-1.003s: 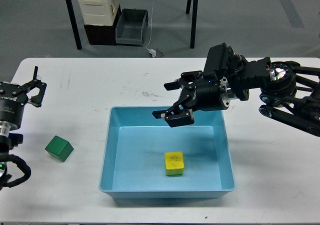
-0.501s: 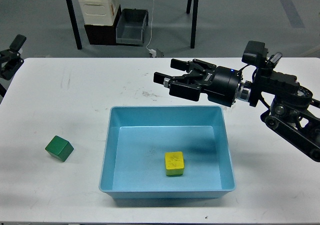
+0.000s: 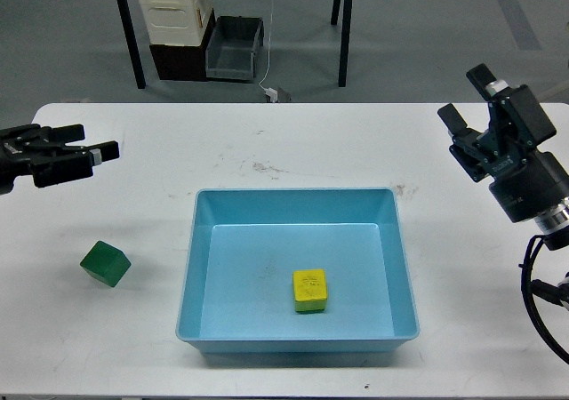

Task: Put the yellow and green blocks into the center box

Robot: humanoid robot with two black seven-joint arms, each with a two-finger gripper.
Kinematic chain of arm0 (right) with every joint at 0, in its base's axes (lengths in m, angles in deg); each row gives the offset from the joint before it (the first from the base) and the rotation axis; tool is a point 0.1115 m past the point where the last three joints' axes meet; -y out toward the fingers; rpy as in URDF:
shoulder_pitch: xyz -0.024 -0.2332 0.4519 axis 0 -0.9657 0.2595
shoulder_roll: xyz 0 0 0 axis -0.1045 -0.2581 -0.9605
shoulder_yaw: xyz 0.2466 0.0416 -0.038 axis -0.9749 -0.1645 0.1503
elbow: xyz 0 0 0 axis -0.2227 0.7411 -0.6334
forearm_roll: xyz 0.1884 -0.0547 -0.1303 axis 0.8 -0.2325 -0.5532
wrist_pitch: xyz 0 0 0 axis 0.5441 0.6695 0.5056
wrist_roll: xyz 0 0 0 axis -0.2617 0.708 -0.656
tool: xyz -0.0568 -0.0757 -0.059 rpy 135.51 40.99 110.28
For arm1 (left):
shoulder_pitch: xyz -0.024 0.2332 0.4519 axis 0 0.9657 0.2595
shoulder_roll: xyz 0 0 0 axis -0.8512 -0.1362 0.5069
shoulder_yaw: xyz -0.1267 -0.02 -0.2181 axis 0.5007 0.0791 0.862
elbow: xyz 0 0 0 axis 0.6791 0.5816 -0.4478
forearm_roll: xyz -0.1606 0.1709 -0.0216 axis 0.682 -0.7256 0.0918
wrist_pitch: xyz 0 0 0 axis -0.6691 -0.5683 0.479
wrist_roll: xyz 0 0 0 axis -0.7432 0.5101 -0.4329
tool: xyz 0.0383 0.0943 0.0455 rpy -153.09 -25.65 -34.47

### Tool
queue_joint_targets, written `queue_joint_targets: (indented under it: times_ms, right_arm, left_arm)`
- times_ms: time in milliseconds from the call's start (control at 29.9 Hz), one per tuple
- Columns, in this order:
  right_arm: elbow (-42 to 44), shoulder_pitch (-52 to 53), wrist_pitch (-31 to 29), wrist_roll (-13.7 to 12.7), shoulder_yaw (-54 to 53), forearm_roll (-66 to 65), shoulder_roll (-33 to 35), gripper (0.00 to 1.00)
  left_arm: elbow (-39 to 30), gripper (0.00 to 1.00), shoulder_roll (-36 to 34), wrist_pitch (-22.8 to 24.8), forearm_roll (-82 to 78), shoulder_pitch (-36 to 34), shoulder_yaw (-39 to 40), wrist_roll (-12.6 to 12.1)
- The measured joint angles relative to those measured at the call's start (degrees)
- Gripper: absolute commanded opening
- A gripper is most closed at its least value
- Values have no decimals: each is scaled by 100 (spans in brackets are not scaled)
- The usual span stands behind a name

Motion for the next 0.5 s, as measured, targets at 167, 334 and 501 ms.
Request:
queue_joint_targets:
  times_ms: [167,334,501]
  right_arm:
    - [91,-263,-533,0,-14,1565,484,100]
    - [238,-539,-872,1,-23,2041,570,100]
    - [363,-684,-905,1,-27,2080,516,100]
  left_arm:
    - [-108,100,-151,173,-973,-218,-624,0]
    - [-100,100,-131,633,-1775,-257,-999,0]
    - [9,100,-113,693,-2435,-284,-1382,0]
